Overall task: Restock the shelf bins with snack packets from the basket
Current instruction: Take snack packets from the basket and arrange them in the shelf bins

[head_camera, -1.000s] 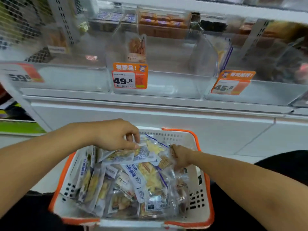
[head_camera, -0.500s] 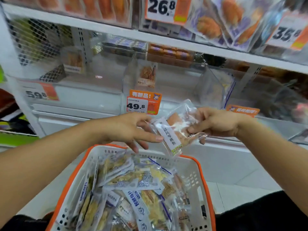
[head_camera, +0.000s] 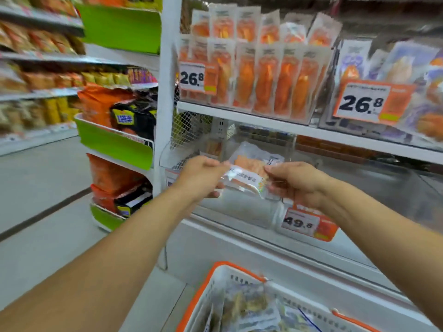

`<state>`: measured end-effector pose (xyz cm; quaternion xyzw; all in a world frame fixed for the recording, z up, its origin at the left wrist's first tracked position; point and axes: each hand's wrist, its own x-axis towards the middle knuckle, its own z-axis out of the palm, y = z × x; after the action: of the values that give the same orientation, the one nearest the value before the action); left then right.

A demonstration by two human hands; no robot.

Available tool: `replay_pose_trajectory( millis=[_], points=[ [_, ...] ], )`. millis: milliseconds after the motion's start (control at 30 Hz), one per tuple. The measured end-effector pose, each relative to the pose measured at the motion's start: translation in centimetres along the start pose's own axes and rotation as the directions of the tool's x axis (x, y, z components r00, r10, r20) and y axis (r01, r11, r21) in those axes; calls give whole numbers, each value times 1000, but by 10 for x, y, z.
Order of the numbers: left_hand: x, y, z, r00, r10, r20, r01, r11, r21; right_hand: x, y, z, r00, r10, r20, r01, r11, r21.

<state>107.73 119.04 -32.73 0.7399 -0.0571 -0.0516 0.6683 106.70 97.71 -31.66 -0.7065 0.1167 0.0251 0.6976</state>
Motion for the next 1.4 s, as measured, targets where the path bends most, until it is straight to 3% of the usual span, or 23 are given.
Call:
replay_pose_trajectory(
  millis=[67,133,367,500,833,1100,1200,1267,1333,1400],
  points=[
    [18,-5,-26,987,30,-155,-22,998,55,49,-10,19,1000,-1,-16,1,999,-37],
    [32,-13,-48,977,66,-203,-27,982,188,98,-14,37,999,-15,-41,9,989,-150],
    [61,-33,-79,974,131,-186,-45,913,406,238,8,82,984,-107,-145,37,907,-419],
    [70,-39,-81,970,149,-189,-49,891,452,283,19,100,966,-141,-217,24,884,-467],
    [71,-39,-60,978,134,-158,-50,893,447,311,34,95,884,-292,-365,39,824,-565],
    [71,-37,-42,983,155,-94,-90,865,495,274,18,101,932,-229,-281,-27,729,-684],
    [73,-40,-40,992,126,-15,-97,828,553,228,-1,98,937,-256,-239,30,740,-672],
    [69,-39,-33,993,66,96,-109,811,575,178,-10,95,929,-350,-117,162,671,-724],
    [58,-38,-19,961,-56,269,-134,762,634,115,-8,84,824,-567,14,377,529,-760],
    [43,-40,5,861,-222,458,-208,668,715,49,13,61,663,-736,136,515,318,-796]
  ],
)
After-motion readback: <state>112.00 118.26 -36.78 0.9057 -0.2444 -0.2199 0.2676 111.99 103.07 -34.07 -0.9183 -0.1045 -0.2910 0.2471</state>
